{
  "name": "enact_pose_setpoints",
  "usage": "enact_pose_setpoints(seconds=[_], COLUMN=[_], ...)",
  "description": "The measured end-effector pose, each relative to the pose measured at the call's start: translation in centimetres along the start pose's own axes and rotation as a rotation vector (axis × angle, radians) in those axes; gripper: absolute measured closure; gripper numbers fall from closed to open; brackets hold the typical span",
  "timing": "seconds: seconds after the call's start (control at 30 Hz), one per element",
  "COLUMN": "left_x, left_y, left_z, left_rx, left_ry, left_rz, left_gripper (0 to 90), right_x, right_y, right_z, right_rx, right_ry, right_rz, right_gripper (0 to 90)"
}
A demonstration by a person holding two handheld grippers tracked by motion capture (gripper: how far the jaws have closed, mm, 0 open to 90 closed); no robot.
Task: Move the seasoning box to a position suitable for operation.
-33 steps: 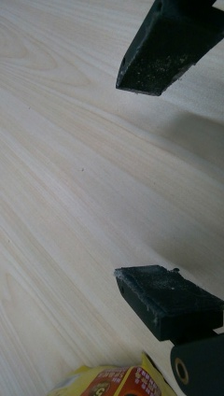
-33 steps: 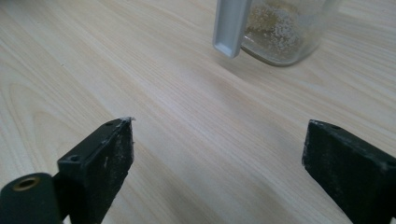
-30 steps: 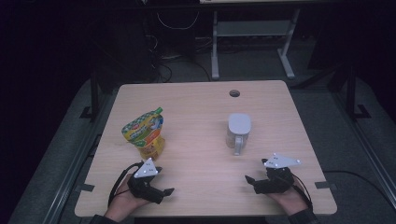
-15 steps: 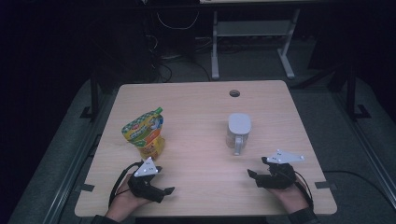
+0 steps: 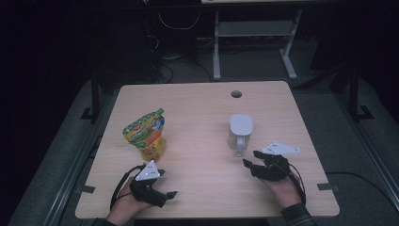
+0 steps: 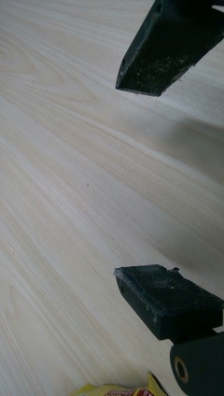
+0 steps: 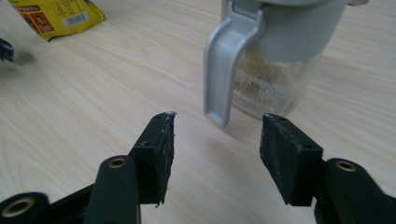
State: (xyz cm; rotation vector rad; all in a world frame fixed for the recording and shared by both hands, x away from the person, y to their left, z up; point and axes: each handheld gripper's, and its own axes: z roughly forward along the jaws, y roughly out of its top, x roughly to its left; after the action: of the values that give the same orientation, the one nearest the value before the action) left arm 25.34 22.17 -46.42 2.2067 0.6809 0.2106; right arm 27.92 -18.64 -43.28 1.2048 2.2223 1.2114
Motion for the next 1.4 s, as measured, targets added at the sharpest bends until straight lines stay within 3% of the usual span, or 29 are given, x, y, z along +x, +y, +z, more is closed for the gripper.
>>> enact_pose_setpoints(seconds=[0.53,0.77,1.0,1.4], left_x=[0.0,0.1,0.1,0.1], left_y=[0.0,0.0,0.0,0.0], left_z=[0.1,0.1,0.1,0.1], left_rx=[-0.005,-0.003,-0.002,0.000], left_ry=[-0.001,-0.004,-0.004,-0.006], left_rz=[-0.006,-0.004,-0.002,-0.008], left_gripper=[8.5,8.5,8.5,8.5], right_x=[0.1,0.2,0.1,-0.2], right_y=[1.9,2.4,2.5,2.1], right_z=[2.9,3.9,4.2,3.5], right_rx=[0.004,0.011,0.008,0.019], right_ry=[0.000,-0.014,-0.030,-0.013], right_rz=[-0.004,-0.013,-0.023,-0.025], right_gripper=[52.1,59.7,69.4,69.7])
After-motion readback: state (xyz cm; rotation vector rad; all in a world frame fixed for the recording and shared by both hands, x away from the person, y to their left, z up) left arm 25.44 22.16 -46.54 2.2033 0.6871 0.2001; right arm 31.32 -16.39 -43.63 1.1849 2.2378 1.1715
